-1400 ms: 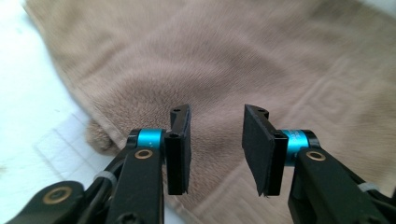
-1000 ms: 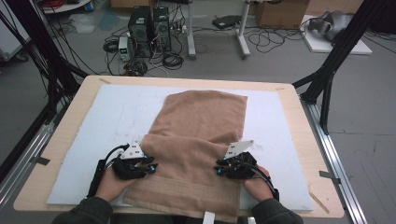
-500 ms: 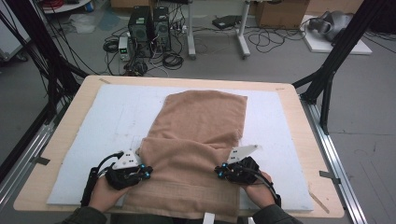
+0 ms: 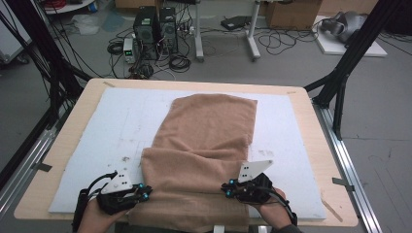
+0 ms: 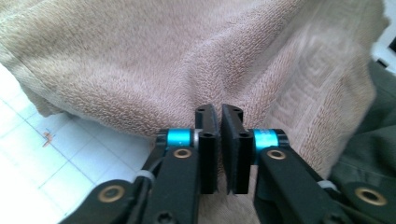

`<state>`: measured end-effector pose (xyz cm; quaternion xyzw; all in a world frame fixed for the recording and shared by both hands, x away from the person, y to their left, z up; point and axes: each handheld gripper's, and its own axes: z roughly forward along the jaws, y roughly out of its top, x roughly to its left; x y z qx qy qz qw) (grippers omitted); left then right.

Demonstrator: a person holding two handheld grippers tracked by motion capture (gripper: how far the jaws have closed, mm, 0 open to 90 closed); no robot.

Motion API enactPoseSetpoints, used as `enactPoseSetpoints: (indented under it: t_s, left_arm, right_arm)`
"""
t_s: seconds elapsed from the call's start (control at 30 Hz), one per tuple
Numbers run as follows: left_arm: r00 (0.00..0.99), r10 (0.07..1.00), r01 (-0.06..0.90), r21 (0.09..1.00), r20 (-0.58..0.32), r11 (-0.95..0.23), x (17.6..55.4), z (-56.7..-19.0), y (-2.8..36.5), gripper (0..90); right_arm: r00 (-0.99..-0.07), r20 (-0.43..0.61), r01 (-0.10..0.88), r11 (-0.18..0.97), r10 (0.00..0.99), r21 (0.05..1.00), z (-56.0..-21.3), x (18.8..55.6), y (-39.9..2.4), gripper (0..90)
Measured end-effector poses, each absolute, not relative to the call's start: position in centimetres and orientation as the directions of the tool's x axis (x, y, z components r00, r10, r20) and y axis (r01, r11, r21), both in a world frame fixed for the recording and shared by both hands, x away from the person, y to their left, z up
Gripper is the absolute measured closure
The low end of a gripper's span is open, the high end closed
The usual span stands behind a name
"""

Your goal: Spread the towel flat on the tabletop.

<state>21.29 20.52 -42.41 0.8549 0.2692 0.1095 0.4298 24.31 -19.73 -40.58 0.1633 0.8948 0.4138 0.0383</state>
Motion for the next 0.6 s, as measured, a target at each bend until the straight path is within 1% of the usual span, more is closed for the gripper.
enactPoseSetpoints:
  t_s: [0.03, 0.07, 0.13, 0.23, 0.27, 0.3, 0.33, 0.37, 0.4, 0.43, 0.47, 0.53, 0.6]
  left_arm:
    - [0.829, 0.557, 0.367, 0.796, -0.045, -0.482, 21.5, -42.3, 20.5, 74.0]
    - [0.831, 0.555, 0.365, 0.796, -0.045, -0.483, 21.8, -42.3, 20.5, 71.9]
    - [0.824, 0.565, 0.368, 0.798, -0.042, -0.477, 22.5, -42.4, 20.4, 65.1]
    - [0.819, 0.572, 0.385, 0.783, -0.046, -0.489, 23.8, -43.0, 19.9, 58.8]
    - [0.823, 0.565, 0.391, 0.773, -0.051, -0.5, 24.1, -43.3, 19.7, 58.5]
    - [0.83, 0.556, 0.395, 0.76, -0.054, -0.516, 24.5, -43.7, 19.4, 59.0]
    - [0.834, 0.548, 0.399, 0.749, -0.058, -0.529, 24.6, -44.1, 19.1, 62.1]
    - [0.837, 0.545, 0.391, 0.749, -0.048, -0.535, 24.6, -44.3, 18.9, 68.2]
    - [0.837, 0.546, 0.386, 0.755, -0.045, -0.53, 24.6, -44.4, 18.9, 71.4]
    - [0.836, 0.547, 0.389, 0.755, -0.048, -0.527, 24.7, -44.4, 18.9, 77.2]
    - [0.834, 0.548, 0.394, 0.756, -0.056, -0.522, 24.7, -44.4, 19.0, 80.7]
    - [0.831, 0.553, 0.395, 0.756, -0.053, -0.522, 24.5, -44.4, 19.0, 83.9]
    - [0.832, 0.553, 0.387, 0.755, -0.039, -0.53, 24.0, -44.3, 19.0, 84.6]
  right_arm:
    - [-0.942, 0.062, 0.258, 0.596, 0.329, 0.76, -40.3, 24.4, -19.9, 76.0]
    - [-0.938, 0.058, 0.263, 0.592, 0.343, 0.762, -40.1, 24.6, -20.0, 73.7]
    - [-0.932, 0.018, 0.251, 0.61, 0.361, 0.752, -40.0, 25.1, -20.3, 69.3]
    - [-0.924, 0.015, 0.275, 0.64, 0.381, 0.717, -40.8, 26.1, -20.6, 63.5]
    - [-0.925, 0.03, 0.288, 0.645, 0.379, 0.708, -41.3, 26.5, -20.7, 63.0]
    - [-0.924, 0.047, 0.303, 0.651, 0.381, 0.696, -41.8, 26.8, -20.7, 62.9]
    - [-0.923, 0.051, 0.31, 0.661, 0.381, 0.683, -42.5, 27.0, -20.6, 63.4]
    - [-0.923, 0.063, 0.319, 0.663, 0.38, 0.677, -43.0, 27.1, -20.6, 66.0]
    - [-0.92, 0.067, 0.328, 0.664, 0.386, 0.672, -43.5, 27.2, -20.6, 70.1]
    - [-0.92, 0.069, 0.328, 0.66, 0.386, 0.676, -43.8, 27.3, -20.6, 72.8]
    - [-0.917, 0.078, 0.335, 0.649, 0.392, 0.683, -43.8, 27.3, -20.7, 76.7]
    - [-0.917, 0.078, 0.336, 0.649, 0.392, 0.682, -43.7, 27.2, -20.9, 80.8]
    - [-0.921, 0.077, 0.329, 0.657, 0.381, 0.679, -43.4, 27.0, -20.8, 81.4]
